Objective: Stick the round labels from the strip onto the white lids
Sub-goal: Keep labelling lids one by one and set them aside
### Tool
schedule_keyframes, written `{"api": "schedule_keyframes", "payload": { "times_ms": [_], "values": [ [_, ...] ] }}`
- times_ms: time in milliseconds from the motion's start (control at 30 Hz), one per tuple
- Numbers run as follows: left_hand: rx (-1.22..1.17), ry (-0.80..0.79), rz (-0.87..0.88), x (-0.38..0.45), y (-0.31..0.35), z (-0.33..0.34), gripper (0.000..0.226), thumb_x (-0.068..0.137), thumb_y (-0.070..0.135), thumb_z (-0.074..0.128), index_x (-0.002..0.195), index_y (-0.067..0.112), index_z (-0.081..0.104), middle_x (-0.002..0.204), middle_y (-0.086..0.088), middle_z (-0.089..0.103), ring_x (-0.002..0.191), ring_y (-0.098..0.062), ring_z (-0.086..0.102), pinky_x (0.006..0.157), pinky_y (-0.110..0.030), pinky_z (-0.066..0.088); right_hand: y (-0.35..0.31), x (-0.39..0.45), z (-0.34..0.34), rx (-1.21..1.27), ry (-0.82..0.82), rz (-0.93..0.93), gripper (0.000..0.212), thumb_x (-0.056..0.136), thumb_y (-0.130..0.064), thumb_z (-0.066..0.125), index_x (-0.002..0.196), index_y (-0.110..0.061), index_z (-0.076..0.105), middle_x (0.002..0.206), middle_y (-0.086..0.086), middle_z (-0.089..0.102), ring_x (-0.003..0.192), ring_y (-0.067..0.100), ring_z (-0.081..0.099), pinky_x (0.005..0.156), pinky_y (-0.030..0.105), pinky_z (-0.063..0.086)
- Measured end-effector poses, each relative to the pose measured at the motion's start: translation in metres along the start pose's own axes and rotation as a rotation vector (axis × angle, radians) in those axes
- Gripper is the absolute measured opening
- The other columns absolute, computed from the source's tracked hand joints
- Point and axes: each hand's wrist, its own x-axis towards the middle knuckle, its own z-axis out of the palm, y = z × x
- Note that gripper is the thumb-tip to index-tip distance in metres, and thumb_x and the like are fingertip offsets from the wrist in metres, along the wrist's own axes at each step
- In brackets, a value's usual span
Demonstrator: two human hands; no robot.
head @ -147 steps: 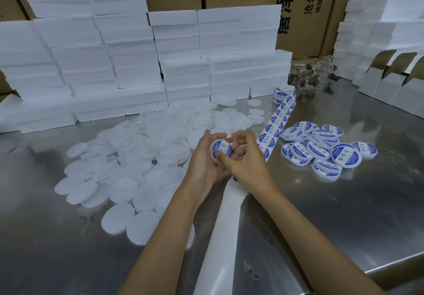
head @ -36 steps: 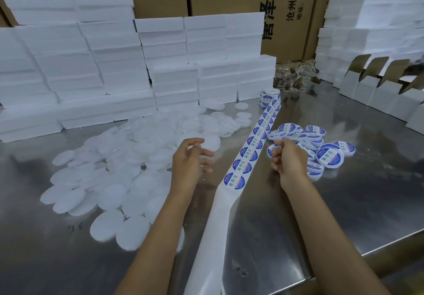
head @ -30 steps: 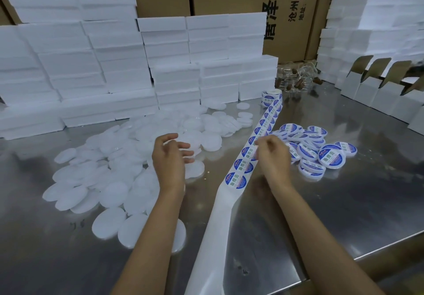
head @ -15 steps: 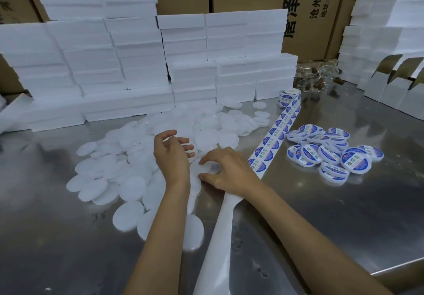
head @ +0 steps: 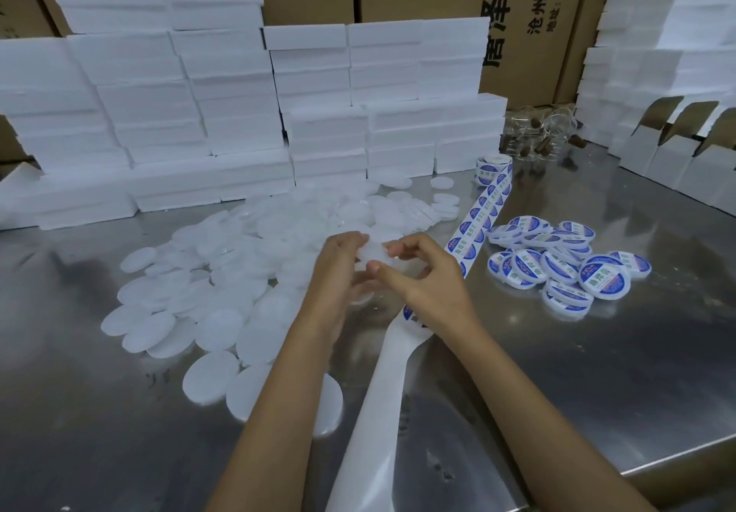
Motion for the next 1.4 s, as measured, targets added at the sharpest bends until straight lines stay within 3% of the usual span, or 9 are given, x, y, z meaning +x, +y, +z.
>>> {"api": "schedule_keyframes", "payload": {
  "times_ms": [133, 333, 533, 667, 833, 967, 1067, 1200, 1400],
  "values": [
    [-0.127, -0.247, -0.024, -0.008, -0.001, 0.005, 0.036, 0.101, 0.001, 0.045, 0.135, 0.013, 0.047, 0.119, -0.013, 0.07, 0.091, -0.036, 0.076, 0.066, -0.03, 0.06, -0.002, -0.003, -0.001, -0.038, 0.002, -0.069, 0.027, 0.075, -0.027, 0.083, 0.091, -0.033, 0.063, 0.1, -0.017, 0.067, 0.106, 0.0, 0.053, 0.076, 0.005, 0.038],
    [-0.215, -0.197, -0.039, -0.004, -0.001, 0.0, 0.032, 0.102, -0.003, 0.036, 0.131, 0.007, 0.047, 0.115, -0.026, 0.068, 0.095, -0.044, 0.073, 0.081, -0.043, 0.063, 0.011, 0.0, -0.035, -0.213, 0.106, -0.031, 0.009, 0.093, -0.017, 0.064, 0.101, -0.02, 0.062, 0.105, -0.011, 0.064, 0.104, 0.01, 0.057, 0.087, 0.027, 0.045],
    [-0.142, -0.147, -0.057, -0.002, -0.004, 0.001, 0.021, 0.104, 0.003, 0.037, 0.116, 0.009, 0.052, 0.102, -0.024, 0.07, 0.08, -0.037, 0.074, 0.072, -0.04, 0.064, 0.03, -0.018, -0.05, -0.67, -0.166, -0.029, 0.034, 0.084, -0.037, 0.071, 0.114, -0.023, 0.062, 0.109, -0.01, 0.06, 0.102, 0.01, 0.051, 0.094, 0.034, 0.043],
    [-0.048, -0.131, -0.032, -0.001, -0.006, 0.003, 0.02, 0.103, 0.004, 0.041, 0.116, 0.012, 0.054, 0.104, -0.023, 0.07, 0.085, -0.033, 0.074, 0.079, -0.041, 0.063, 0.027, -0.022, -0.046, -0.67, -0.219, -0.044, 0.037, 0.084, -0.046, 0.071, 0.116, -0.029, 0.065, 0.113, -0.016, 0.059, 0.11, 0.005, 0.05, 0.1, 0.034, 0.037],
    [0.007, -0.139, -0.031, -0.001, -0.01, 0.006, 0.025, 0.102, 0.004, 0.044, 0.125, 0.009, 0.053, 0.107, -0.023, 0.069, 0.092, -0.032, 0.072, 0.087, -0.041, 0.061, 0.021, -0.021, -0.048, -0.591, -0.233, -0.009, 0.031, 0.078, -0.044, 0.079, 0.105, -0.033, 0.07, 0.107, -0.019, 0.061, 0.097, -0.004, 0.046, 0.102, 0.035, 0.035],
    [0.016, -0.185, -0.038, -0.003, -0.012, 0.012, 0.025, 0.103, 0.006, 0.045, 0.127, 0.01, 0.053, 0.111, -0.024, 0.069, 0.095, -0.031, 0.071, 0.087, -0.039, 0.061, 0.016, -0.022, -0.048, -0.536, -0.254, 0.004, 0.019, 0.076, -0.037, 0.081, 0.089, -0.036, 0.067, 0.095, -0.016, 0.063, 0.089, 0.0, 0.05, 0.098, 0.04, 0.041],
    [0.035, -0.207, -0.033, -0.004, -0.014, 0.016, 0.025, 0.102, 0.007, 0.047, 0.125, 0.012, 0.054, 0.11, -0.025, 0.069, 0.094, -0.029, 0.071, 0.089, -0.041, 0.061, 0.014, -0.023, -0.046, -0.524, -0.261, 0.012, 0.019, 0.076, -0.033, 0.081, 0.091, -0.03, 0.07, 0.096, -0.012, 0.066, 0.091, 0.007, 0.053, 0.097, 0.04, 0.042],
    [0.069, -0.23, -0.008, -0.005, -0.015, 0.015, 0.024, 0.102, 0.009, 0.047, 0.125, 0.014, 0.055, 0.103, -0.016, 0.072, 0.082, -0.019, 0.074, 0.077, -0.032, 0.063, 0.014, -0.025, -0.044, -0.494, -0.292, -0.043, 0.021, 0.08, -0.028, 0.079, 0.098, -0.026, 0.07, 0.094, -0.009, 0.065, 0.09, 0.01, 0.054, 0.09, 0.04, 0.047],
    [0.184, -0.233, -0.024, -0.004, -0.02, 0.015, 0.025, 0.105, 0.024, 0.044, 0.128, 0.021, 0.055, 0.106, -0.01, 0.069, 0.093, -0.022, 0.07, 0.086, -0.038, 0.059, 0.012, -0.026, -0.043, -0.394, -0.311, -0.103, 0.031, 0.081, -0.018, 0.08, 0.102, -0.032, 0.063, 0.101, -0.015, 0.059, 0.097, 0.0, 0.049, 0.083, 0.014, 0.04]
  ]
}}
